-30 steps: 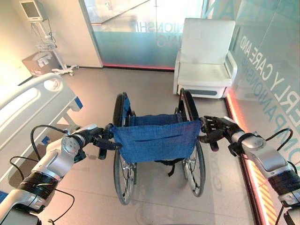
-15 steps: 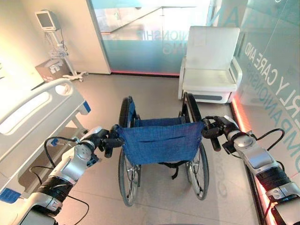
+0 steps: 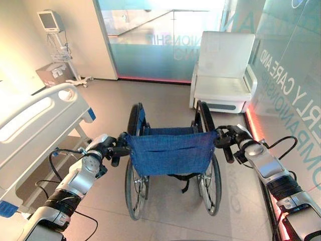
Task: Push the wheelchair next to the bed
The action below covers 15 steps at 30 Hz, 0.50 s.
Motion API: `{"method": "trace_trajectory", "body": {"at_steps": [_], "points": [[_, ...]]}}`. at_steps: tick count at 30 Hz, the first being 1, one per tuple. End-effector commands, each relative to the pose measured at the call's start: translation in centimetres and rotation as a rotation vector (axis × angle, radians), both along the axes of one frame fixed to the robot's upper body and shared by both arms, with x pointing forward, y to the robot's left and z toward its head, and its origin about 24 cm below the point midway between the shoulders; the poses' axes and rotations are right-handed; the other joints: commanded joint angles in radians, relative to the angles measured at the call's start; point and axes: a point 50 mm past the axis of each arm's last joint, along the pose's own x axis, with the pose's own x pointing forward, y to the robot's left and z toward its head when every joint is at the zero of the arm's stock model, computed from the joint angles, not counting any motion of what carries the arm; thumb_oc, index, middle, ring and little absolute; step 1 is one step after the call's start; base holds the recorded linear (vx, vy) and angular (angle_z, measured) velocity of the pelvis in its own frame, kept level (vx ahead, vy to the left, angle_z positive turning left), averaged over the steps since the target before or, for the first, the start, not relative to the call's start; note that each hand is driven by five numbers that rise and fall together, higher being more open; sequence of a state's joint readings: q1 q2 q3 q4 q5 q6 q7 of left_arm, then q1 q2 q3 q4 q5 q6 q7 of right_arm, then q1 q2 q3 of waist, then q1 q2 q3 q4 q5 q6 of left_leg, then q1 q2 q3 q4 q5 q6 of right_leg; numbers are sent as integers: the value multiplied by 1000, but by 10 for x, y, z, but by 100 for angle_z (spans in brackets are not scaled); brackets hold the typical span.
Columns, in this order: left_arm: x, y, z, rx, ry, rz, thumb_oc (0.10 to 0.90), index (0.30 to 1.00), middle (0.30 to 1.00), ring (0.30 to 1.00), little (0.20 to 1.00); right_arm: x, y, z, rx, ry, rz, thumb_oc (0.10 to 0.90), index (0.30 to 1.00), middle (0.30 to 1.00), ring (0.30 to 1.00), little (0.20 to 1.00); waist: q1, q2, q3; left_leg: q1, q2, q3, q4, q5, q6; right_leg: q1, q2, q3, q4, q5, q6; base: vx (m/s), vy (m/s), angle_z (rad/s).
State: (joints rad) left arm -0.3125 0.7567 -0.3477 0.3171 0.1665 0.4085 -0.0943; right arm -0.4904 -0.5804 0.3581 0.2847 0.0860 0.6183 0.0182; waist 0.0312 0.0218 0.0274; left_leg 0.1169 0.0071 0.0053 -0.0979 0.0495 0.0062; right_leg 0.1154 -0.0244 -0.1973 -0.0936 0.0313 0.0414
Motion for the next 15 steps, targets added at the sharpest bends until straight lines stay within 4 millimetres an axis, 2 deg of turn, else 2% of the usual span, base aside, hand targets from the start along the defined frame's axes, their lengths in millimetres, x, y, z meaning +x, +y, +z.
{"method": "trace_trajectory", "body": {"at_steps": [1, 15], "points": [[-12, -3, -32, 31, 119, -29, 400, 300, 300, 300, 300, -43, 26, -82, 111, 359, 53, 800, 900, 900, 900, 900, 22, -33, 60, -10, -49, 10, 11, -36, 14, 10, -52, 10, 6, 7, 43, 0, 0, 0], [-20, -6, -38, 12, 101, -23, 400, 300, 300, 300, 300, -37, 27, -69, 55, 94, -96, 800, 900, 900, 900, 900, 13, -13, 65, -12, -51, 19, 11, -37, 17, 3, -51, 22, 6, 8, 42, 0, 0, 0]]}}
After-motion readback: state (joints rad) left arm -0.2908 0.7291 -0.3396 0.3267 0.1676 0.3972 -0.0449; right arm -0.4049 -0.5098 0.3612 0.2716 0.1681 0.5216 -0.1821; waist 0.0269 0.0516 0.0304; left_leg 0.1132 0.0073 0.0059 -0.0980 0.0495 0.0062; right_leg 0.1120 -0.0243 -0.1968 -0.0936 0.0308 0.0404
